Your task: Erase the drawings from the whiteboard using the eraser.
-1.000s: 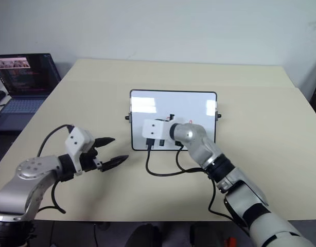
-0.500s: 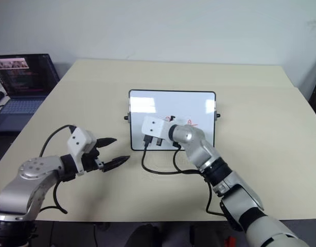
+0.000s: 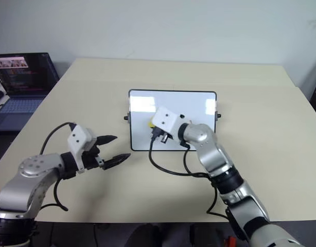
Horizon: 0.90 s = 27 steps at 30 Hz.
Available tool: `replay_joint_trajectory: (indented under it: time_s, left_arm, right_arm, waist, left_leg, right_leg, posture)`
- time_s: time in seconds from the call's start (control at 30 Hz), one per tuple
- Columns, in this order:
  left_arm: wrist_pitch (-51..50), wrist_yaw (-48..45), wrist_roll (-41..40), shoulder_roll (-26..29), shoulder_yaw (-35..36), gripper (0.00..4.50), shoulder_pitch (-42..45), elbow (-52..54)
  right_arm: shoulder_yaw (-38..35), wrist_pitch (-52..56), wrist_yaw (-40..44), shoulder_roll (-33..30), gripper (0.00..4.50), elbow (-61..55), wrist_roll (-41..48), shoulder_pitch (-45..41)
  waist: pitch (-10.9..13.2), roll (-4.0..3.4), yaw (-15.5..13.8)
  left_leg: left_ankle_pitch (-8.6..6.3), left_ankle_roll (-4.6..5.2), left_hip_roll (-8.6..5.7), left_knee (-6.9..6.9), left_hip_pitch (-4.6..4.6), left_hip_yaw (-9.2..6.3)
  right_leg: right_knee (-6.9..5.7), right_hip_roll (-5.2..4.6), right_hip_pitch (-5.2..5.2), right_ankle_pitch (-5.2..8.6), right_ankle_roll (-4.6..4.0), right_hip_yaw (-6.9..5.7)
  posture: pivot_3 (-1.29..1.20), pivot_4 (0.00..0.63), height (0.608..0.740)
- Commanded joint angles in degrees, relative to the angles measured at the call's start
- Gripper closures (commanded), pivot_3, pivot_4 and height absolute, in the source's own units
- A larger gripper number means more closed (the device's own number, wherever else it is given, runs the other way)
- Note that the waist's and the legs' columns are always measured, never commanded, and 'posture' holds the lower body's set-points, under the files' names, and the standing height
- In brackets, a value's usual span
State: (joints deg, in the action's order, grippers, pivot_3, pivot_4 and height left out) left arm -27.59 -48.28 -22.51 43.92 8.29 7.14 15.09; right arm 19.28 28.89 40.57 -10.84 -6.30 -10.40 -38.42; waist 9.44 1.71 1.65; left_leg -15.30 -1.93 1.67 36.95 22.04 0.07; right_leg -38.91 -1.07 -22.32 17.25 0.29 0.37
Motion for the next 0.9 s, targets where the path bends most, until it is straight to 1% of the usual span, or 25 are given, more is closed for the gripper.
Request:
replay_joint_trajectory:
  time_s: [0.03,0.1,0.17,0.37,0.53,0.7,0.9]
  left_arm:
    - [2.0,0.1,-1.0,-1.5,0.8,0.00,0.9,1.0]
    - [2.9,-0.6,-1.8,-2.6,0.3,0.00,1.3,1.5]
    - [3.2,-1.4,-2.7,-3.2,0.1,0.00,2.0,1.5]
    - [3.2,-2.2,-2.9,-4.1,-0.8,0.00,5.4,-0.9]
    - [4.1,-2.7,-2.0,-4.4,-2.1,0.00,7.1,-2.2]
    - [4.2,-2.6,-2.2,-4.2,-1.8,0.00,6.8,-2.5]
    - [3.8,-0.4,-1.6,-4.5,-1.3,0.00,5.8,-2.3]
  right_arm:
    - [-4.8,1.9,1.7,-4.3,3.23,-9.5,3.8,5.8]
    - [-8.9,3.6,1.4,-7.7,3.23,-13.6,5.3,12.6]
    - [-10.8,3.8,0.7,-10.0,3.23,-14.9,5.3,17.1]
    - [-12.6,3.6,-2.1,-11.7,3.23,-16.7,7.1,23.2]
    - [-13.1,3.0,-4.5,-12.0,3.23,-17.5,7.9,24.2]
    - [-14.0,4.4,-5.5,-10.9,3.23,-19.6,11.0,22.9]
    - [-11.5,6.6,-6.4,-9.9,3.23,-19.9,12.6,19.8]
  waist:
    - [0.0,0.01,0.0]
    - [0.1,0.03,-0.1]
    - [0.2,0.10,-0.2]
    - [0.4,0.12,0.4]
    - [0.4,0.12,0.3]
    - [0.4,0.13,0.1]
    - [0.4,0.13,0.1]
  left_leg:
    - [0.00,0.00,0.00,-0.01,0.00,0.01]
    - [0.00,0.00,-0.01,-0.01,0.01,-0.01]
    - [0.00,0.01,-0.02,0.02,-0.03,0.03]
    - [0.00,0.00,-0.03,0.02,-0.07,0.09]
    - [0.00,0.00,0.02,0.00,-0.11,0.07]
    - [0.00,-0.01,-0.02,0.02,-0.06,0.09]
    - [0.00,-0.01,0.00,0.02,-0.08,0.06]
  right_leg:
    - [0.02,0.00,0.00,0.00,0.00,0.00]
    - [0.06,-0.01,0.02,0.01,0.00,-0.01]
    - [-0.06,0.00,0.00,0.01,0.02,0.04]
    - [-0.08,0.03,0.02,0.08,0.05,0.12]
    - [-0.08,0.14,0.03,0.09,0.06,0.13]
    - [-0.04,0.09,0.03,0.09,0.08,0.15]
    - [-0.07,0.10,0.03,0.09,0.07,0.13]
  posture:
    - [0.00,0.150,0.740]
    - [0.00,0.150,0.740]
    - [0.00,0.150,0.740]
    - [0.00,0.150,0.740]
    - [0.00,0.150,0.740]
    - [0.00,0.150,0.740]
    - [0.00,0.150,0.740]
